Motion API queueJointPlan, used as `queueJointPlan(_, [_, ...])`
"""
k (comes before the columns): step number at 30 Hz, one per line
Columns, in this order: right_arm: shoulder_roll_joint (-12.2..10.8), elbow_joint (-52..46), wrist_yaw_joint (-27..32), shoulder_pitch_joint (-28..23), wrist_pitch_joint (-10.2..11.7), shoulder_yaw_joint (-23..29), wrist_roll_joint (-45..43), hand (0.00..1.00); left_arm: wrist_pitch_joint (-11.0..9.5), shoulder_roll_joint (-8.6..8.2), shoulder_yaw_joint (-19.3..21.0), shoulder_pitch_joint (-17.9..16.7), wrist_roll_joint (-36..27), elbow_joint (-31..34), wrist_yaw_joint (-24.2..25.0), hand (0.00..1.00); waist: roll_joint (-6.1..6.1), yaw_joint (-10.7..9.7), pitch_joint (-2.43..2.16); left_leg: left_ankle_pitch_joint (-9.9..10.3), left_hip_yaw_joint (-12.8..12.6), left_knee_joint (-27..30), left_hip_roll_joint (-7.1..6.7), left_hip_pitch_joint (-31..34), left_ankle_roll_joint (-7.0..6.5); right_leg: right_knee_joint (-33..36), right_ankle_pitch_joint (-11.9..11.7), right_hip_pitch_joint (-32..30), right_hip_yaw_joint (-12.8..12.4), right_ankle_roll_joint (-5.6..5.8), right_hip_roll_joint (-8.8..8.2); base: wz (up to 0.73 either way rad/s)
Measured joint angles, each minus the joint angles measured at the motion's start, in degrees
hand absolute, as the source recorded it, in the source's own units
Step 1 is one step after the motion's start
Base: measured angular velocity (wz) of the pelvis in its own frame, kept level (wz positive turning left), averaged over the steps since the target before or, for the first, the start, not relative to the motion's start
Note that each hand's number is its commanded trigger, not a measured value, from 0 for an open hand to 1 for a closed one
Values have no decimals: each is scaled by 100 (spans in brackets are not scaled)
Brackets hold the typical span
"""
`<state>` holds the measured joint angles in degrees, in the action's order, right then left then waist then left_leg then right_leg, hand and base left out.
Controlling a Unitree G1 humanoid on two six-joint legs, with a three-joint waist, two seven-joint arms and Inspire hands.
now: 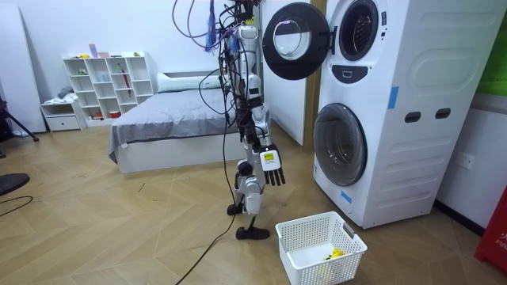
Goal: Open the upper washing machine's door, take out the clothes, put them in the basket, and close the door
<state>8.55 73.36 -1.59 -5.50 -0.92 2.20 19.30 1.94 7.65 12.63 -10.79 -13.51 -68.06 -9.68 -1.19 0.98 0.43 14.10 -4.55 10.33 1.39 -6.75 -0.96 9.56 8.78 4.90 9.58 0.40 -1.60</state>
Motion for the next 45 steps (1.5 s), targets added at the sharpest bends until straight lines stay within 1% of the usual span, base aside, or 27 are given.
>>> queueJointPlan(1, [12,-31,-24,-13,4,267,-129,0,4,25,324,15,-123,34,0,0,48,25,-2,1,8,1,0,-4,0,1,0,1,-5,0,0,0])
queueJointPlan(2, [26,-35,-36,-21,12,366,-185,0,5,66,436,32,-199,62,-1,0,77,47,-1,0,-1,0,0,-9,0,3,0,3,-11,0,1,0])
queueJointPlan(4, [152,-42,-53,-18,22,631,-411,0,13,329,895,119,-729,327,-23,0,229,107,22,0,13,-14,0,-48,0,6,0,44,3,0,-1,2])
queueJointPlan(5, [200,-49,-53,-12,29,654,-404,0,15,419,966,137,-929,452,-45,0,272,107,36,0,45,-31,-1,-56,0,6,0,64,2,0,-1,9])
queueJointPlan(6, [284,-52,-54,-47,78,719,-409,0,11,637,1019,178,-1265,709,-100,0,364,107,24,-2,77,-42,-4,-55,1,7,0,67,4,0,-3,7])
queueJointPlan(7, [335,-83,-44,-73,141,896,-469,0,-22,839,1211,262,-1399,954,-104,0,449,118,24,-3,77,-43,-5,-51,3,14,0,61,8,0,-2,5])
queueJointPlan(8, [363,-110,-43,-72,174,964,-495,0,-68,944,1296,336,-1431,1010,-112,0,488,119,26,-5,78,-43,-6,-46,4,19,1,56,21,1,-3,0])
queueJointPlan(9, [413,-174,-41,-101,226,1037,-576,0,-184,1139,1405,493,-1511,1072,-141,0,541,124,29,-7,65,-43,-9,-13,5,21,3,24,17,4,-4,-4])
queueJointPlan(10, [464,-231,-43,-133,256,1035,-646,0,-277,1327,1427,632,-1523,1092,-140,0,651,122,-40,-7,44,-41,-14,15,4,18,3,-7,1,4,-5,-4])
queueJointPlan(11, [490,-230,-48,-144,265,1040,-655,0,-279,1414,1429,689,-1558,1134,-136,0,654,101,-26,-8,46,-43,-19,18,4,11,5,-8,1,7,-8,0])
queueJointPlan(13, [520,-234,-91,-270,273,1119,-628,0,-293,1693,1544,812,-1770,1569,-109,0,712,111,-61,-8,44,-51,-23,15,3,9,30,-9,3,14,-11,0])
queueJointPlan(14, [520,-234,-106,-285,273,1155,-630,0,-313,1785,1550,829,-1837,1655,-103,0,715,107,-62,-8,48,-47,-23,15,3,9,36,-9,6,14,-11,0])
queueJointPlan(15, [521,-234,-108,-329,273,1212,-667,0,-321,1976,1564,926,-1824,1751,-95,0,777,107,-104,-12,55,-11,-22,15,3,10,38,-6,7,13,-10,0])
queueJointPlan(16, [529,-234,-104,-377,273,1308,-758,0,-323,2130,1594,1046,-1814,1801,-92,0,719,121,-75,-12,54,11,-22,14,2,19,38,-4,5,13,-13,0])
queueJointPlan(18, [531,-312,-108,-423,275,1414,-799,0,-314,2298,1707,1126,-1805,2038,-84,0,743,163,-101,-12,-3,0,-19,11,2,13,38,-23,-35,13,-10,-9])
queueJointPlan(20, [532,-405,-105,-517,275,1502,-796,0,-278,2377,1818,1272,-1805,2398,-85,0,704,238,-94,-12,-2,-4,-21,8,2,12,37,-24,-37,14,-12,-4])
queueJointPlan(22, [537,-418,-104,-574,274,1524,-826,0,-277,2591,1825,1429,-1813,2607,-85,0,667,267,-80,-12,3,0,-16,0,2,16,38,-20,-27,14,-11,0])
queueJointPlan(24, [538,-474,-100,-584,273,1563,-839,0,-253,2728,1835,1513,-1818,2697,-83,0,648,272,-79,-12,2,3,-16,11,2,15,37,-32,-27,13,-11,0])
queueJointPlan(27, [538,-478,-103,-629,239,1784,-852,0,19,2930,1837,1532,-1741,2765,-83,0,654,264,-78,-12,4,5,-17,-17,2,13,37,-32,-34,13,-8,0])
queueJointPlan(29, [538,-479,-113,-708,206,1969,-852,0,125,3020,1870,1585,-1687,2765,-87,0,662,321,-75,-12,-1,6,-16,-42,2,13,37,-14,-67,13,0,-4])
queueJointPlan(31, [541,-547,-110,-811,204,2176,-862,0,277,3292,1869,1613,-1680,2765,-100,0,677,402,-70,-11,19,1,-11,-17,4,11,36,-5,-107,12,9,-2])
queueJointPlan(32, [543,-608,-111,-865,203,2214,-871,0,297,3386,1869,1620,-1666,2764,-103,0,677,412,-70,-11,22,-1,-11,-6,4,12,36,-9,-101,12,9,9])
queueJointPlan(34, [550,-678,-105,-998,205,2471,-959,0,299,3678,1871,1649,-1616,2764,-123,0,676,426,-70,-10,21,-5,-10,3,5,14,36,-17,-88,11,8,6])
queueJointPlan(37, [573,-728,-108,-1057,206,2680,-1061,0,302,3920,1876,1751,-1543,2778,-216,0,679,488,-69,-10,27,-12,-10,6,5,17,35,-22,-80,9,8,0])
queueJointPlan(41, [613,-958,-109,-1277,209,2762,-1081,0,318,4013,1885,1759,-1052,3088,-368,0,649,518,-86,-9,76,-3,-10,16,6,21,35,-5,-11,9,9,6])
queueJointPlan(43, [673,-962,-110,-1295,210,2843,-1088,0,320,4041,1885,1764,-939,3169,-392,0,601,530,-111,-9,81,6,-10,15,6,20,35,4,-9,9,9,0])
queueJointPlan(45, [681,-960,-115,-1302,210,2842,-1089,0,320,4048,1885,1767,-934,3268,-412,0,540,539,-119,-9,90,17,-10,14,6,20,35,11,-5,9,8,0])
